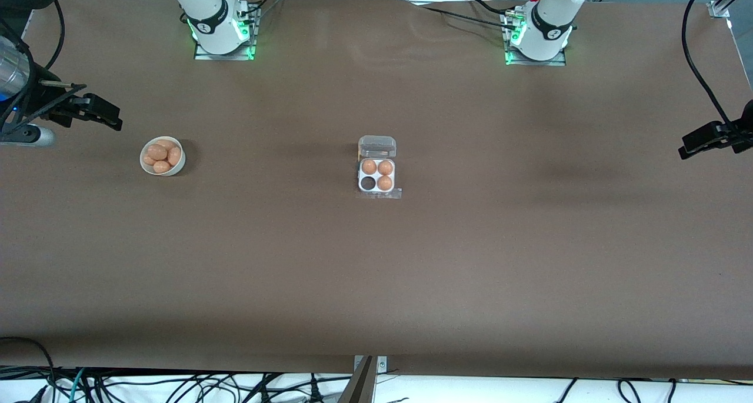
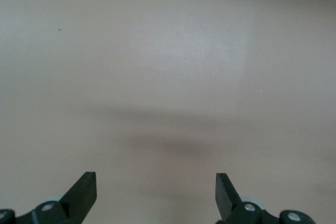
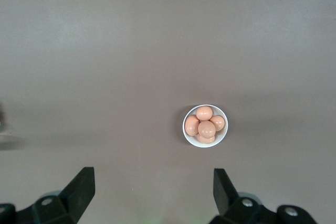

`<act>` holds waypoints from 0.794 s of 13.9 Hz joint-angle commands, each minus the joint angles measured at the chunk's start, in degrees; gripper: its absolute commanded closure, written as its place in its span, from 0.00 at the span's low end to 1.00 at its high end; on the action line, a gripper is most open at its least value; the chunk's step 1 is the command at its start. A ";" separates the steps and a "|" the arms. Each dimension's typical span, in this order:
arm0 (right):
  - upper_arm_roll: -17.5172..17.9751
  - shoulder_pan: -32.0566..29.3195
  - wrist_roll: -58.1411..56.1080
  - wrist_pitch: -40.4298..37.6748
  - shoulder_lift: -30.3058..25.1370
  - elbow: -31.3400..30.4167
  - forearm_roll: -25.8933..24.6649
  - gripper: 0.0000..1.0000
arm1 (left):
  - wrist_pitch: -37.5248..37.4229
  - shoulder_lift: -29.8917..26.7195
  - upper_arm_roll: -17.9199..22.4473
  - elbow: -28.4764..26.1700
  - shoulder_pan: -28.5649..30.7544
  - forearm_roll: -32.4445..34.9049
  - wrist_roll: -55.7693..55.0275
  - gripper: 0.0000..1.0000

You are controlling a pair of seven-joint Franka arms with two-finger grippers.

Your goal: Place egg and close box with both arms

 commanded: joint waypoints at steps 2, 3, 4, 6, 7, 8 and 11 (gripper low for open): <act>-0.19 -0.13 0.07 0.84 -0.69 -2.15 0.25 0.00 | -1.37 0.45 -0.15 1.51 -0.19 1.22 0.87 0.00; -0.54 -0.22 0.07 1.98 -0.77 -3.20 0.25 0.00 | -1.37 0.45 -0.15 1.51 -0.19 1.22 0.69 0.00; -1.68 -0.22 -0.71 3.73 -1.30 -5.56 0.25 0.00 | -1.37 0.45 -0.15 1.51 -0.19 1.13 0.60 0.00; -3.35 -0.22 -1.94 8.03 -3.31 -10.91 0.25 0.00 | -1.37 0.45 -0.15 1.51 -0.19 1.13 0.60 0.00; -4.66 -0.22 -3.35 11.36 -4.89 -14.77 0.16 0.00 | -1.37 0.45 -0.15 1.51 -0.19 1.13 0.60 0.00; -5.55 -0.22 -4.93 16.18 -6.65 -19.60 0.25 0.00 | -1.37 0.45 -0.24 1.51 -0.19 1.13 0.60 0.00; -7.14 -0.22 -5.82 29.37 -11.92 -34.45 0.33 0.00 | -1.37 0.45 -0.24 1.51 -0.19 1.13 0.51 0.00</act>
